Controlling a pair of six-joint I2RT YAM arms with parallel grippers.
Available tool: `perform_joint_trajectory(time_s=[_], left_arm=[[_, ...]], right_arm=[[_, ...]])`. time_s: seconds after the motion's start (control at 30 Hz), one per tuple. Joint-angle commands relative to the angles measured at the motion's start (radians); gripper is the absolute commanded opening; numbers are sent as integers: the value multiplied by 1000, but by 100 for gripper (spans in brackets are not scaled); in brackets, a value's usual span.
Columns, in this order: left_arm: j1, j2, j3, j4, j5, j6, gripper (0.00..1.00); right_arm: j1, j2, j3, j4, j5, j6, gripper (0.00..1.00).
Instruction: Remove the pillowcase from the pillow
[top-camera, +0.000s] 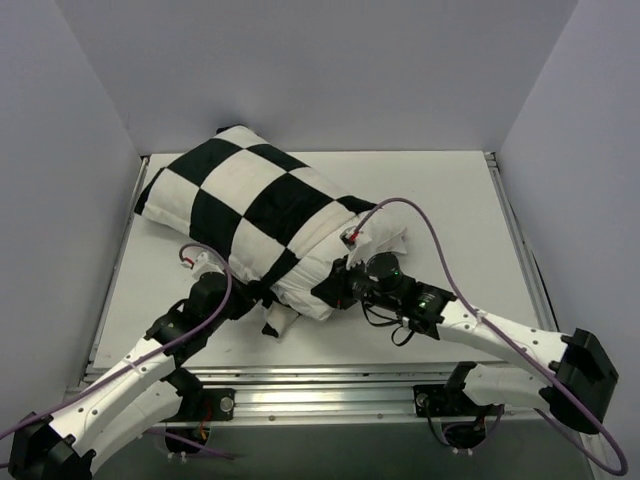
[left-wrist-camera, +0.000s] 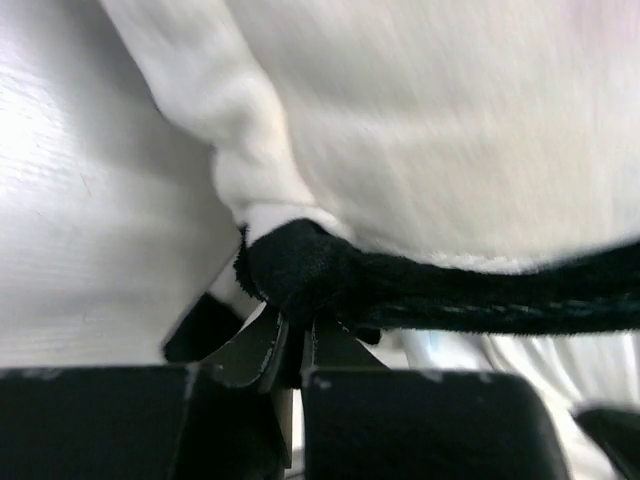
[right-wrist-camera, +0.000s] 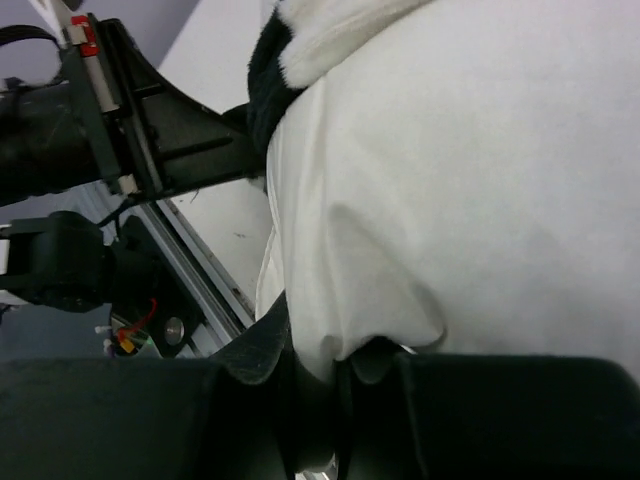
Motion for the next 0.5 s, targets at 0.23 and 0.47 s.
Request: perform_joint_trajectory(time_s=[0.23, 0.47], left_arm=[[51, 91, -47, -42, -461, -220, 2], [52, 116, -18, 9, -389, -141, 6]], right_arm=[[-21, -539, 28, -153, -45, -44, 0], [-15, -435, 78, -187, -184, -110, 0]])
